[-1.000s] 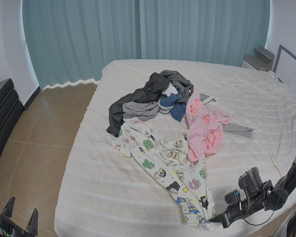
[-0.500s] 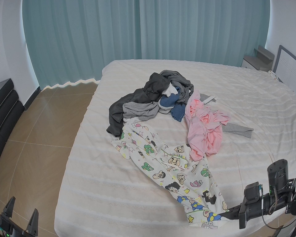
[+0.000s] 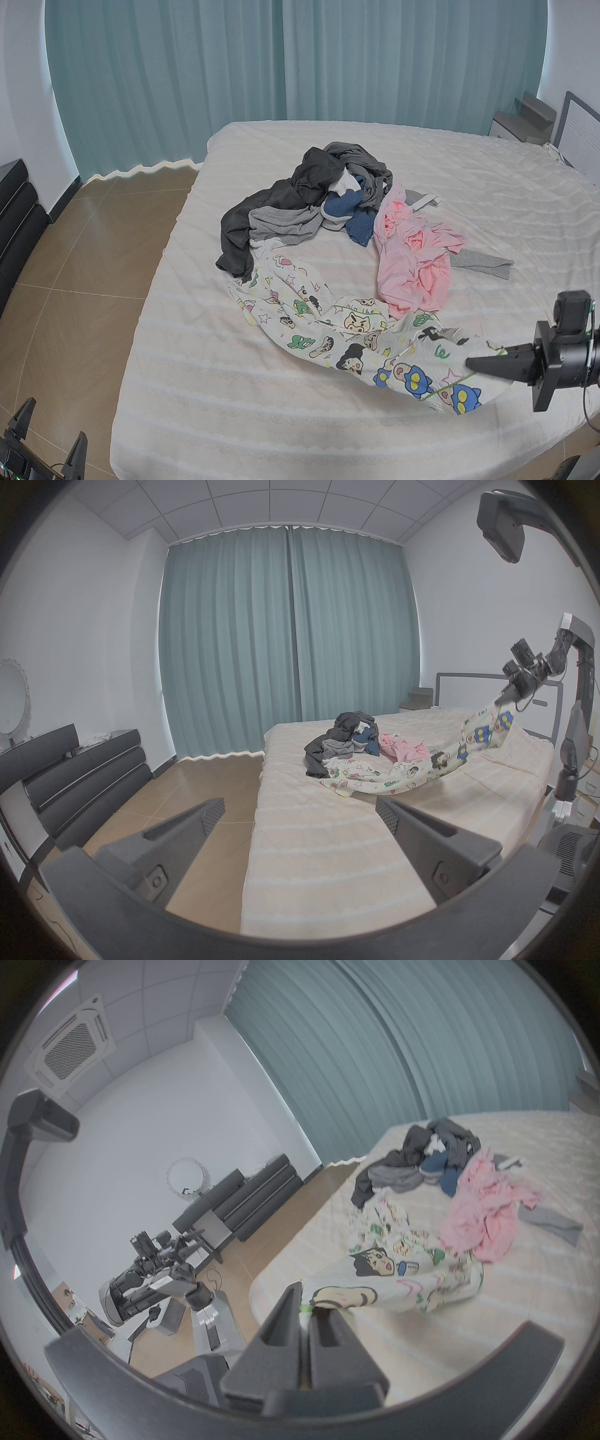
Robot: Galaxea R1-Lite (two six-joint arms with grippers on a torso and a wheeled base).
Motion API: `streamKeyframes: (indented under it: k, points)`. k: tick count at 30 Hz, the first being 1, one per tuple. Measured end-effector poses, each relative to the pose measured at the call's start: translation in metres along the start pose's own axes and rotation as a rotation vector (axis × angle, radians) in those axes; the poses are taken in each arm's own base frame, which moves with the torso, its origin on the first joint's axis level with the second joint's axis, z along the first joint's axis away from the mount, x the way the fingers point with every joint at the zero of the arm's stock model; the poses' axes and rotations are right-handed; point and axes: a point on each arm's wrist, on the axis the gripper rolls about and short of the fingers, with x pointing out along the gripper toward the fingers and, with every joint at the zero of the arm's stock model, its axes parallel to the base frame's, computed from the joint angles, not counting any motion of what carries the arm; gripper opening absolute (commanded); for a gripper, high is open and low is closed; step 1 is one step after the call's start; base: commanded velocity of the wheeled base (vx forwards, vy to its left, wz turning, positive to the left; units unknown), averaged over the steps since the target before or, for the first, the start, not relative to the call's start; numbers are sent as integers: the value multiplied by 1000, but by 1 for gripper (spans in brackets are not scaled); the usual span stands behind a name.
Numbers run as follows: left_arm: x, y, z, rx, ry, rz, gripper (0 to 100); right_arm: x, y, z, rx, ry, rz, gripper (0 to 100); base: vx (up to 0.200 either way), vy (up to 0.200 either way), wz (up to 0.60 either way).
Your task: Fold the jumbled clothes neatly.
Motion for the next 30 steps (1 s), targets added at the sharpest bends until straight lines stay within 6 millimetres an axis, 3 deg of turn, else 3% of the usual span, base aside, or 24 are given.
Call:
streamKeyframes:
  k: [9, 16, 20, 24, 30]
  points:
    - [0, 0, 0, 4, 0, -4, 100, -18, 20, 53, -74, -132, 27, 0, 0, 0, 0]
    - [0, 0, 3, -27, -20, -3, 100, -25, 32, 81, -125, -212, 61, 0, 0, 0, 0]
    - [-7, 1, 31, -112, -120, -32, 100, -26, 35, 87, -136, -228, 70, 0, 0, 0, 0]
    - [-11, 1, 69, -123, -176, -173, 100, -25, 38, 95, -147, -242, 87, 0, 0, 0, 0]
    - [10, -1, 87, -88, -3, -427, 100, -21, 46, 110, -169, -267, 125, 0, 0, 0, 0]
